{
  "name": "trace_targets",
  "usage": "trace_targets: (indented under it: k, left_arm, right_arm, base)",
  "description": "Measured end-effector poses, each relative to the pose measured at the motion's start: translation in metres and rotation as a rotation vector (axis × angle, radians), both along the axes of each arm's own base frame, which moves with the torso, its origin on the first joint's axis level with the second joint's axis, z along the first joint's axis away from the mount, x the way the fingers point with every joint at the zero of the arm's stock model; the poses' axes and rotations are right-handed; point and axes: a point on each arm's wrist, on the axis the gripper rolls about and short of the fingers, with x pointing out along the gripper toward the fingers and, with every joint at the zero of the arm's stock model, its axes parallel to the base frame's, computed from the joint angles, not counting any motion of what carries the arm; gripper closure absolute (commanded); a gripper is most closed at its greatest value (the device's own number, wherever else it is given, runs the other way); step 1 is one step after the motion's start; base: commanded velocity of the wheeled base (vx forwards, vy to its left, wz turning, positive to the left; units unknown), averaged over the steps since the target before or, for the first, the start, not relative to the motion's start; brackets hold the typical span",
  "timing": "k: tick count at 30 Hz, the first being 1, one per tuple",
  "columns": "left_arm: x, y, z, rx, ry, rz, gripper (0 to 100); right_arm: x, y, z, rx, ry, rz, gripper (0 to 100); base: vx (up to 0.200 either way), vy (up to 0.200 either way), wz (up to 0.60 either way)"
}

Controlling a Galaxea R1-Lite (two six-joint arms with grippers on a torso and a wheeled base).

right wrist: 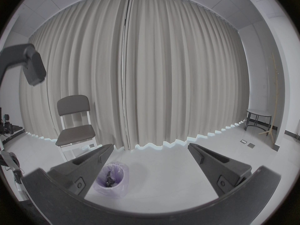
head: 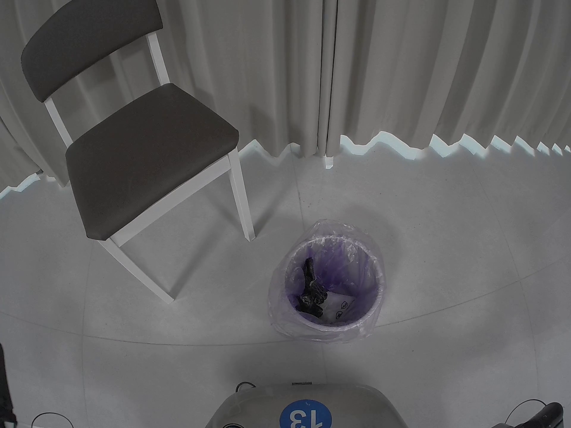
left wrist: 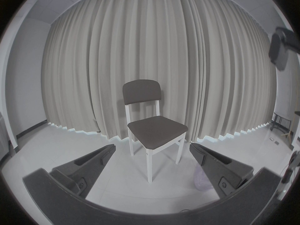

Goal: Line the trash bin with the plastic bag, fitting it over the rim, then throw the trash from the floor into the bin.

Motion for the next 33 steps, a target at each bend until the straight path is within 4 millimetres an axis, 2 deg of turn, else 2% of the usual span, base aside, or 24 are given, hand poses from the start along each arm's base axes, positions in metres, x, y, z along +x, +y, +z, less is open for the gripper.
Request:
trace_targets:
  k: [3, 8, 11, 17, 29, 33]
  left_arm:
    - [0.015, 0.0, -0.022, 0.031, 0.034, -0.01, 0]
    - [0.029, -0.001, -0.047, 0.053, 0.072, -0.022, 0]
    - [0.033, -0.001, -0.056, 0.052, 0.088, -0.031, 0]
    - [0.035, -0.002, -0.068, -0.001, 0.15, -0.074, 0]
    - [0.036, -0.002, -0.068, 0.011, 0.153, -0.086, 0]
    - [0.036, -0.002, -0.068, 0.011, 0.153, -0.086, 0]
  right_arm:
    - [0.024, 0.0, -0.023, 0.011, 0.025, 0.01, 0]
    - [0.054, 0.001, -0.066, 0.032, 0.081, 0.042, 0]
    - [0.061, 0.001, -0.08, 0.04, 0.104, 0.056, 0]
    - [0.065, 0.002, -0.092, 0.043, 0.147, 0.064, 0]
    - [0.065, 0.005, -0.095, -0.003, 0.169, 0.188, 0]
    - [0.066, 0.003, -0.095, -0.007, 0.173, 0.118, 0]
  base:
    - [0.0, 0.0, 0.0]
    - [0.0, 0.0, 0.0]
    - [0.0, 0.0, 0.0]
    - [0.0, 0.0, 0.0]
    - [0.0, 0.0, 0.0]
    - [0.0, 0.0, 0.0]
